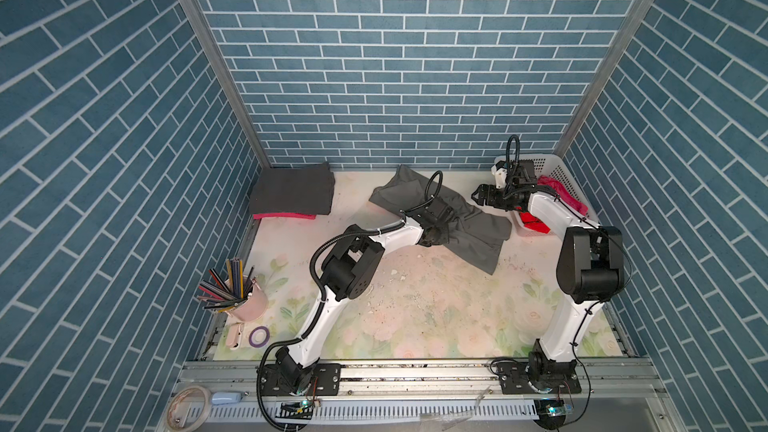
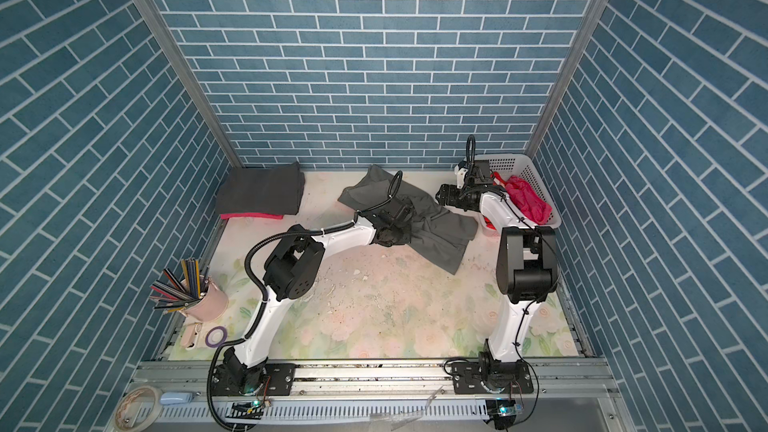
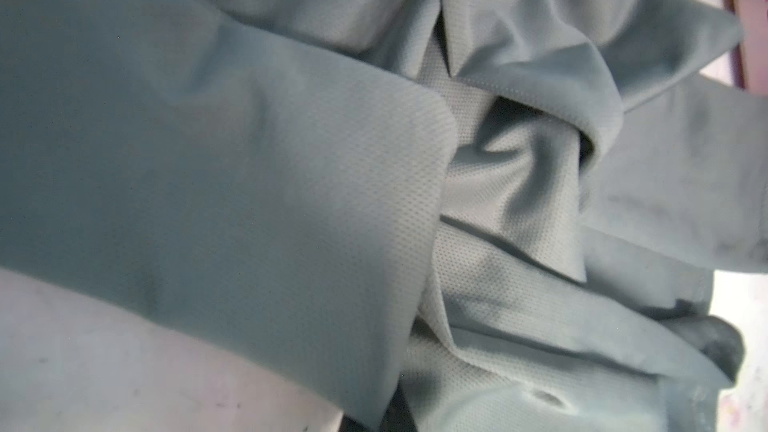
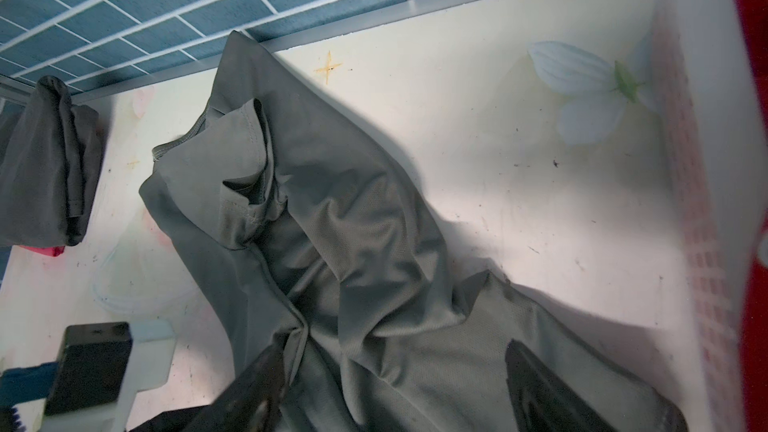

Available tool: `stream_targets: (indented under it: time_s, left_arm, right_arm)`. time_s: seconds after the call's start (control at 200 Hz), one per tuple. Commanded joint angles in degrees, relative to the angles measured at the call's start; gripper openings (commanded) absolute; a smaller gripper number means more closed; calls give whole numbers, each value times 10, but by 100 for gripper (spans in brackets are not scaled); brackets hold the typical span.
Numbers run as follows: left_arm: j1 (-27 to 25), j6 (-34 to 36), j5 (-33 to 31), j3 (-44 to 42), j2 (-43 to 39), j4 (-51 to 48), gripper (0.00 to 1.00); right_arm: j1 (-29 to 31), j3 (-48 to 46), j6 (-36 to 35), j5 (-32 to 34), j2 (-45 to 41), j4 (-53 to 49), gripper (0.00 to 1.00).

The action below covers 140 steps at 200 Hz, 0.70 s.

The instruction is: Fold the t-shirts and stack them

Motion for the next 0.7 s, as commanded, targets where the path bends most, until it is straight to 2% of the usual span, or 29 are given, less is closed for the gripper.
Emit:
stream_targets:
  time_s: [0.0, 0.1, 0.295, 0.46, 0.565, 0.695]
  left_arm:
    - [5, 42, -17, -38, -19, -61, 0]
    - [19, 54, -12, -87, -59, -63, 0]
    - [80, 55, 36, -251, -169, -12, 0]
    - [139, 65, 44, -356, -245, -2, 0]
    - [196, 73, 68, -428, -293, 20, 0]
    - [248, 89, 96, -452, -315, 26, 0]
  right_arm:
    - [-3, -15, 16, -9, -35, 13, 84]
    - [-2, -36, 17, -3, -48, 14, 85]
    - [20, -96, 17, 6, -75, 23, 86]
    - [77, -143, 26, 17, -85, 31, 87]
    - [121, -176, 46, 8, -91, 59, 87]
    - [170, -181, 57, 7, -75, 74, 87]
